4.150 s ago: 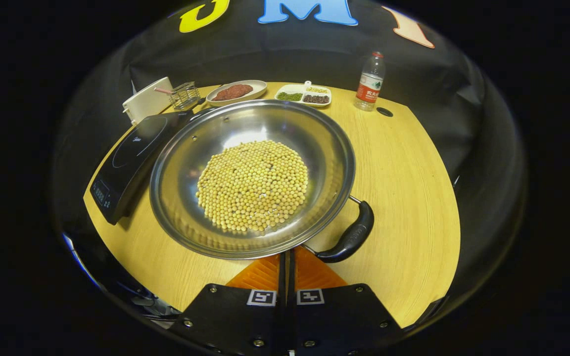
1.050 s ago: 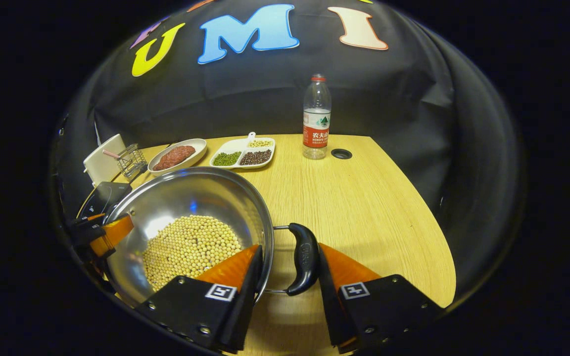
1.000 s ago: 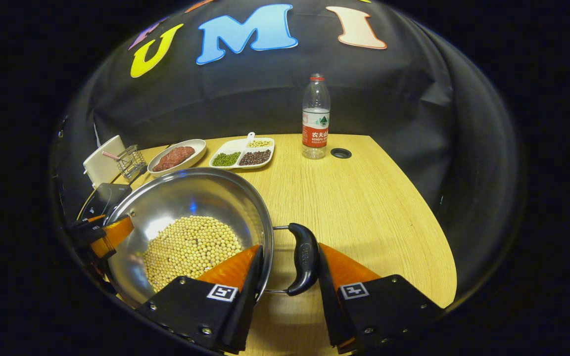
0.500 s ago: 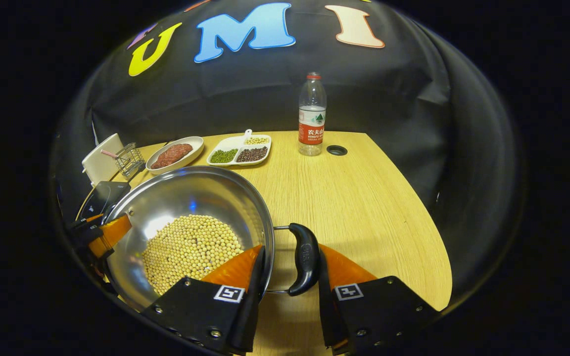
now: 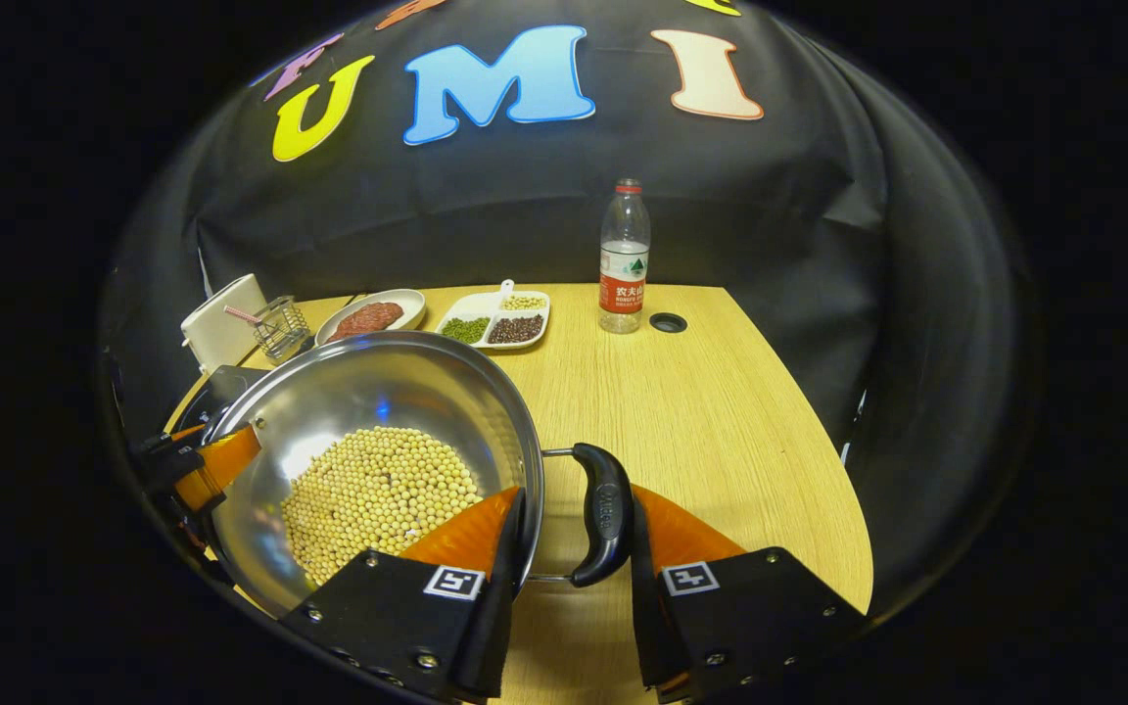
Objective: First push the handle of the pot to place it horizontally, then grasp the pot with both hands and set it on the induction cooktop.
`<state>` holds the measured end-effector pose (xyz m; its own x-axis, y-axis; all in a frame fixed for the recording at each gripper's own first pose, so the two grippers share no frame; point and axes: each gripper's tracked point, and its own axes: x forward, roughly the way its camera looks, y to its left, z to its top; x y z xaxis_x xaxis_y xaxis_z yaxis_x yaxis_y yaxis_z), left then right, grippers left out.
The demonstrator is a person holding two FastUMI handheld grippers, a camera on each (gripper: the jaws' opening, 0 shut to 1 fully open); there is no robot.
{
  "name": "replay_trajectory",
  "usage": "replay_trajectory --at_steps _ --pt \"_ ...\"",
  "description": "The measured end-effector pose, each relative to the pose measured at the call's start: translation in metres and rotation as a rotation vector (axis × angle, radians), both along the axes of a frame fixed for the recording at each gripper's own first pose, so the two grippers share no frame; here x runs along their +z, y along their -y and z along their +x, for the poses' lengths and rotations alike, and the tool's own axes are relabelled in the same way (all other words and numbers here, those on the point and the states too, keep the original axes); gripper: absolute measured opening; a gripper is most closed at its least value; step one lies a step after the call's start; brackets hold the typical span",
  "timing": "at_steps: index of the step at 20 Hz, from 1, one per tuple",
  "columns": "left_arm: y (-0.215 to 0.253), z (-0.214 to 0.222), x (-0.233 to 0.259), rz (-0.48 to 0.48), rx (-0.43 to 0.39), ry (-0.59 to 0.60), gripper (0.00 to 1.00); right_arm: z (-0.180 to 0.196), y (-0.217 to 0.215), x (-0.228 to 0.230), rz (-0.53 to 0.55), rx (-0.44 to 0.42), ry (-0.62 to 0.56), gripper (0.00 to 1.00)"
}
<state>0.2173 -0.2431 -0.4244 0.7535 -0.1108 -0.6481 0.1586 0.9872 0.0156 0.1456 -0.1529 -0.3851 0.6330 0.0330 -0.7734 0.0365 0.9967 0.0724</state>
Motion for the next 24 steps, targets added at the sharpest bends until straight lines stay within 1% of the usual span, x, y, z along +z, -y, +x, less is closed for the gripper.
replay_trajectory --at_steps 1,2,3,4,5,6,7,8,9,10,11,12,13,14,16,17,19,20,21,22,23,24 --pt "-0.004 -0.002 0.005 0.001 0.006 0.003 0.65 -0.002 -0.004 0.004 0.000 0.005 0.003 0.51" --pt "-0.011 -0.005 0.012 0.003 0.012 0.011 0.69 -0.004 -0.009 0.008 0.002 0.012 0.005 0.52" --pt "-0.018 -0.008 0.018 0.003 0.020 0.017 0.69 -0.004 -0.013 0.013 0.004 0.018 0.010 0.52" --pt "-0.024 -0.011 0.023 0.002 0.029 0.022 0.72 -0.005 -0.018 0.018 0.006 0.024 0.013 0.52" --pt "-0.031 -0.013 0.029 -0.001 0.037 0.027 0.69 -0.006 -0.023 0.024 0.007 0.025 0.022 0.52" --pt "-0.040 -0.015 0.033 -0.003 0.041 0.030 0.69 -0.007 -0.031 0.030 0.005 0.028 0.028 0.52" --pt "-0.049 -0.015 0.038 -0.006 0.046 0.031 0.65 -0.008 -0.038 0.034 0.003 0.030 0.032 0.52" --pt "-0.060 -0.016 0.042 -0.011 0.049 0.031 0.69 -0.011 -0.047 0.038 0.001 0.031 0.034 0.51" --pt "-0.070 -0.014 0.048 -0.017 0.048 0.034 0.65 -0.013 -0.057 0.042 0.002 0.029 0.036 0.52" --pt "-0.081 -0.013 0.051 -0.018 0.043 0.036 0.65 -0.013 -0.067 0.046 0.004 0.020 0.041 0.51" --pt "-0.093 -0.011 0.055 -0.016 0.035 0.038 0.69 -0.016 -0.075 0.048 0.004 0.014 0.038 0.52" --pt "-0.104 -0.008 0.057 -0.013 0.027 0.038 0.65 -0.020 -0.086 0.051 0.005 0.006 0.038 0.52" --pt "-0.115 -0.004 0.060 -0.014 0.020 0.039 0.69 -0.023 -0.097 0.052 0.006 0.000 0.035 0.52" --pt "-0.127 -0.001 0.060 -0.014 0.014 0.041 0.64 -0.023 -0.108 0.054 0.009 -0.009 0.036 0.52" --pt "-0.151 0.007 0.061 -0.016 0.003 0.039 0.65 -0.025 -0.129 0.059 0.006 -0.023 0.034 0.51" --pt "-0.162 0.011 0.061 -0.018 -0.004 0.040 0.69 -0.024 -0.140 0.060 0.006 -0.030 0.037 0.52" --pt "-0.186 0.020 0.059 -0.019 -0.015 0.040 0.69 -0.022 -0.162 0.062 0.008 -0.047 0.039 0.52" --pt "-0.197 0.025 0.058 -0.020 -0.020 0.042 0.65 -0.022 -0.173 0.061 0.008 -0.053 0.039 0.52" --pt "-0.208 0.031 0.056 -0.021 -0.025 0.040 0.69 -0.021 -0.184 0.061 0.007 -0.058 0.039 0.52" --pt "-0.222 0.037 0.055 -0.023 -0.028 0.039 0.65 -0.018 -0.195 0.061 0.006 -0.063 0.038 0.52" --pt "-0.234 0.044 0.053 -0.026 -0.029 0.040 0.69 -0.014 -0.206 0.062 0.004 -0.065 0.040 0.52" --pt "-0.246 0.050 0.051 -0.025 -0.032 0.041 0.69 -0.009 -0.216 0.061 0.004 -0.070 0.044 0.52"
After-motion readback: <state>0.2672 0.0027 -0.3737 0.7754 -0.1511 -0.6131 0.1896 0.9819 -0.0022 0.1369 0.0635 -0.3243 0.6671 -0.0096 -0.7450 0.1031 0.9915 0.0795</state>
